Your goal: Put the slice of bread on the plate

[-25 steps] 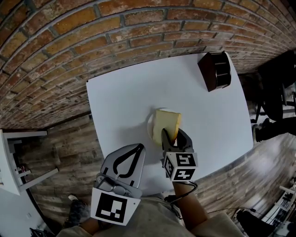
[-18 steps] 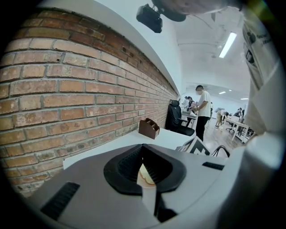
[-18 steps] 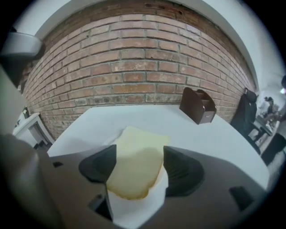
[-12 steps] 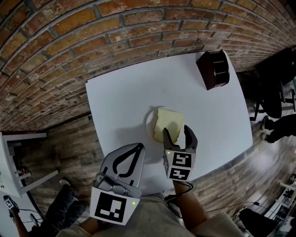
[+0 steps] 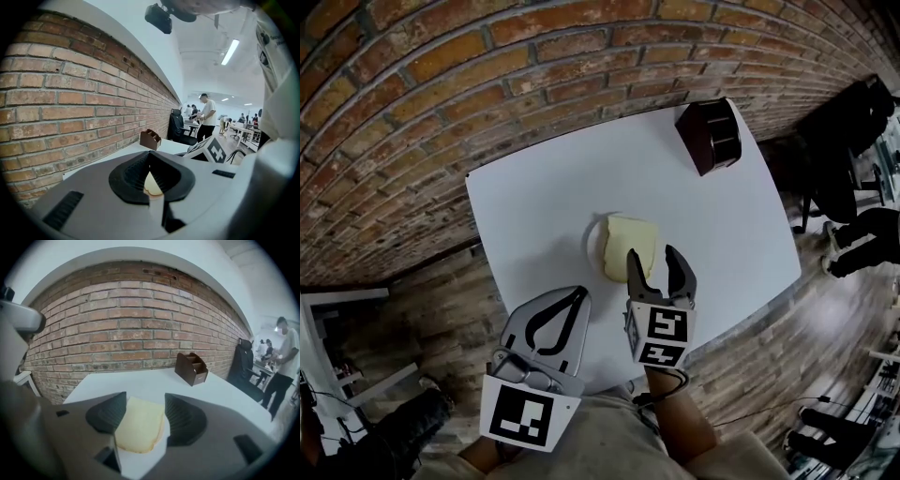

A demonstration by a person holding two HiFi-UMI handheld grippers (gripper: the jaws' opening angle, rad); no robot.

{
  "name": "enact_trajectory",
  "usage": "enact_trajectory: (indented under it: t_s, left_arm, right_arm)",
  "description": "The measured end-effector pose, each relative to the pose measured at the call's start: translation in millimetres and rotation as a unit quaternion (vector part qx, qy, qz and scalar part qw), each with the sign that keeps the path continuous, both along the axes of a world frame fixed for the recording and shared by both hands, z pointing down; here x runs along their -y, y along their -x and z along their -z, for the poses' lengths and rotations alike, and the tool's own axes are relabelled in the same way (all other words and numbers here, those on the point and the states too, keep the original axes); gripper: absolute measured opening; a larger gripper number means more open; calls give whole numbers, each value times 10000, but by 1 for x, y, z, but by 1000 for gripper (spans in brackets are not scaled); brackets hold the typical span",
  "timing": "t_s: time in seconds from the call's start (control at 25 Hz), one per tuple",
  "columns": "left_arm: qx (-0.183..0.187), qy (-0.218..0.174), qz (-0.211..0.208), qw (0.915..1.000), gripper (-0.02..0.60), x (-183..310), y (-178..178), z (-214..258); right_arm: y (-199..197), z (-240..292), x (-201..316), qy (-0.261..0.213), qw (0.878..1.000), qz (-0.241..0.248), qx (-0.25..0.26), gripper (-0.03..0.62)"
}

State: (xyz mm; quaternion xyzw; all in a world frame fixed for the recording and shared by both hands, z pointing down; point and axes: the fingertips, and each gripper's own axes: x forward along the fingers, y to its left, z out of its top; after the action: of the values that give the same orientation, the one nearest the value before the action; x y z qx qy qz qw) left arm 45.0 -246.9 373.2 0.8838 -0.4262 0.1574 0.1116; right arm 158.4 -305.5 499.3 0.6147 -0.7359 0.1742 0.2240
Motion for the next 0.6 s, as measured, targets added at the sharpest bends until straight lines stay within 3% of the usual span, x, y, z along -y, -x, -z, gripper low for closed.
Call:
enact_trajectory:
  t_s: [0.04, 0.16, 0.28, 0.36, 0.6]
  left_arm:
    - [-16, -21, -33, 10000, 9, -1, 0, 2]
    - [-67, -83, -151, 9998, 9, -7, -3, 7]
    - [-126, -134, -229, 9996, 9, -13, -5, 12]
    - [-148, -158, -273, 9994, 9, -18, -4, 14]
    - [-201, -241, -383, 9988, 9, -32, -3, 20]
  right_arm:
    - [1, 6, 0, -78, 10000, -27, 25, 248]
    - [3, 23, -4, -267, 9995, -89, 109, 111]
    - [7, 39, -15, -418, 9990, -112, 138, 42]
    - [9, 52, -22, -580, 9982, -132, 109, 8]
    - [19, 103, -52, -1185, 9929, -59, 51, 6]
